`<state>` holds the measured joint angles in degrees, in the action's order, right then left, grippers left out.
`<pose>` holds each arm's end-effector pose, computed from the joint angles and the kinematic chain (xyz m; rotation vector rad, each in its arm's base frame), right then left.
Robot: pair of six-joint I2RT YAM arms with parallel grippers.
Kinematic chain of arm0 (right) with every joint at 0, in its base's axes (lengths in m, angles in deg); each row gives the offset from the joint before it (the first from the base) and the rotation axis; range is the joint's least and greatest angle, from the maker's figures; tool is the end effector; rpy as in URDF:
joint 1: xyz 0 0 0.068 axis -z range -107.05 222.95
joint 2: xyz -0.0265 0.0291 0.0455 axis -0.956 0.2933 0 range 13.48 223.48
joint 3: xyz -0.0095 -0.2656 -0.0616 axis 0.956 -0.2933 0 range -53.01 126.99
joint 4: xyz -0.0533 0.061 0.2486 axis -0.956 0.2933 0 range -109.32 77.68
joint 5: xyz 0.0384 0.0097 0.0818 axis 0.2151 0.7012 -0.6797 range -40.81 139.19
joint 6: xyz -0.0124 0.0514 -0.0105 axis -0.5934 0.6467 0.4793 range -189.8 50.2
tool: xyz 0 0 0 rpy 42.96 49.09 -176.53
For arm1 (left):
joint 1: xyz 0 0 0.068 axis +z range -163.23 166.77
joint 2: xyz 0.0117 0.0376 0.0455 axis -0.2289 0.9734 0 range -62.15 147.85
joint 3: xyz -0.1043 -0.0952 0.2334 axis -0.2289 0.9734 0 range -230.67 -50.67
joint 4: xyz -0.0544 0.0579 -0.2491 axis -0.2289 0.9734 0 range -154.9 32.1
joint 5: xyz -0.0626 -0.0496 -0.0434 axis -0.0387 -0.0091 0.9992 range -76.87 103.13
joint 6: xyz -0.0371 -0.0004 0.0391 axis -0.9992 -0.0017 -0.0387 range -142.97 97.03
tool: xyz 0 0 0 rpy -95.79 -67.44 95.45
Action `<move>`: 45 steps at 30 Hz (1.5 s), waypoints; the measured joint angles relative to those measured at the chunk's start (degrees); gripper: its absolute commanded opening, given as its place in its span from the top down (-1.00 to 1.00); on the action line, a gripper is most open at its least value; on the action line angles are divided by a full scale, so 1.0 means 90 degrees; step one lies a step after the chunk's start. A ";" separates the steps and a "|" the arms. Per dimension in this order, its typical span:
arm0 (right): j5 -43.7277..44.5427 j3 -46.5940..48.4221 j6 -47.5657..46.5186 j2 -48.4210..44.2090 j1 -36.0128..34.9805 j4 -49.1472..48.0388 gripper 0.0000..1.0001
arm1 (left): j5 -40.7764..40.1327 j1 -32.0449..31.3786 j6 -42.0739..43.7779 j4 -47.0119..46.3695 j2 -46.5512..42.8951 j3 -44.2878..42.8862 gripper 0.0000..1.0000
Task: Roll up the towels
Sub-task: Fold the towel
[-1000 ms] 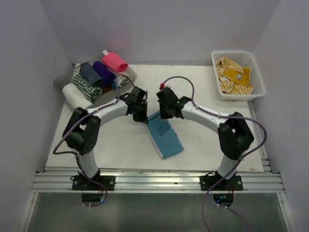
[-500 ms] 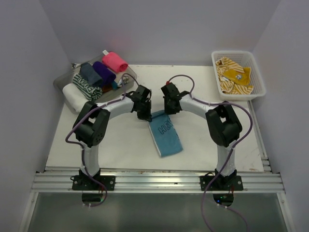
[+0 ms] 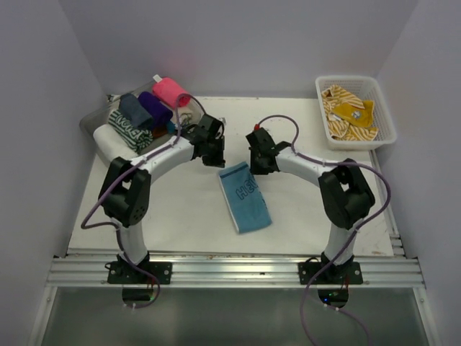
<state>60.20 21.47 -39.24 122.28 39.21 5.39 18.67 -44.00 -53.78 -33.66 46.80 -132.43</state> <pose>0.3342 0.2150 0.1815 -0.0025 2.5804 0.1698 0.3491 -0.2118 0.2114 0.0357 2.6731 -0.4980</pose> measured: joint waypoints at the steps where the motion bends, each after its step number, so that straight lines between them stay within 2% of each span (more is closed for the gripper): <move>1: -0.0002 -0.0175 0.0032 -0.0228 0.0000 0.0000 0.74 | 0.0019 0.0000 -0.0005 -0.0007 -0.0168 0.0080 1.00; 4: -0.0007 -0.0498 0.0058 -0.0741 -0.0032 0.0000 0.67 | 0.0141 0.0000 -0.0017 -0.0129 -0.0658 0.0505 1.00; 9: -0.0185 -0.0729 0.0032 -0.1127 -0.0187 -0.0126 0.38 | 0.0376 -0.0002 -0.0119 -0.0294 -0.0702 0.1083 1.00; 14: -0.0335 -0.0738 -0.0022 -0.0945 -0.0284 -0.0165 0.35 | 0.0474 -0.0007 -0.0126 -0.0379 -0.0265 0.1149 1.00; 17: -0.0347 -0.0595 -0.0078 -0.0634 -0.0287 -0.0180 0.44 | 0.0478 -0.0007 -0.0124 -0.0384 -0.0146 0.1144 1.00; 19: -0.0352 -0.0420 -0.0121 -0.0345 -0.0279 -0.0182 0.57 | 0.0478 -0.0007 -0.0121 -0.0389 -0.0104 0.1141 1.00; 21: -0.0357 -0.0272 -0.0155 -0.0080 -0.0274 -0.0182 0.87 | 0.0478 -0.0007 -0.0121 -0.0386 -0.0090 0.1141 1.00; 22: -0.0359 -0.0250 -0.0168 -0.0017 -0.0274 -0.0185 0.98 | 0.0478 -0.0007 -0.0119 -0.0386 -0.0090 0.1141 1.00; 23: -0.0350 -0.0250 -0.0163 0.0034 -0.0274 -0.0182 1.00 | 0.0478 -0.0007 -0.0119 -0.0386 -0.0090 0.1134 1.00; 31: -0.0151 -0.0253 -0.0073 -0.0036 -0.0189 -0.0226 1.00 | 0.0461 -0.0007 -0.0100 -0.0355 0.0078 0.0821 1.00; 39: -0.0027 -0.0379 0.0228 -0.0034 0.0352 -0.0325 1.00 | 0.0277 -0.0002 0.0126 -0.0151 0.0840 -0.0673 1.00; 42: -0.0027 -0.0474 0.0272 -0.0056 0.0418 -0.0374 1.00 | 0.0189 -0.0002 0.0192 -0.0053 0.0784 -0.0767 1.00; 45: -0.0068 -0.0736 0.0267 -0.0272 0.0393 -0.0406 0.89 | 0.0131 -0.0002 0.0214 0.0085 0.0602 -0.0644 1.00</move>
<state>59.59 14.84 -36.83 119.83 42.75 1.74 19.85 -44.02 -51.85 -32.89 52.22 -138.22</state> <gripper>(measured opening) 0.028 0.005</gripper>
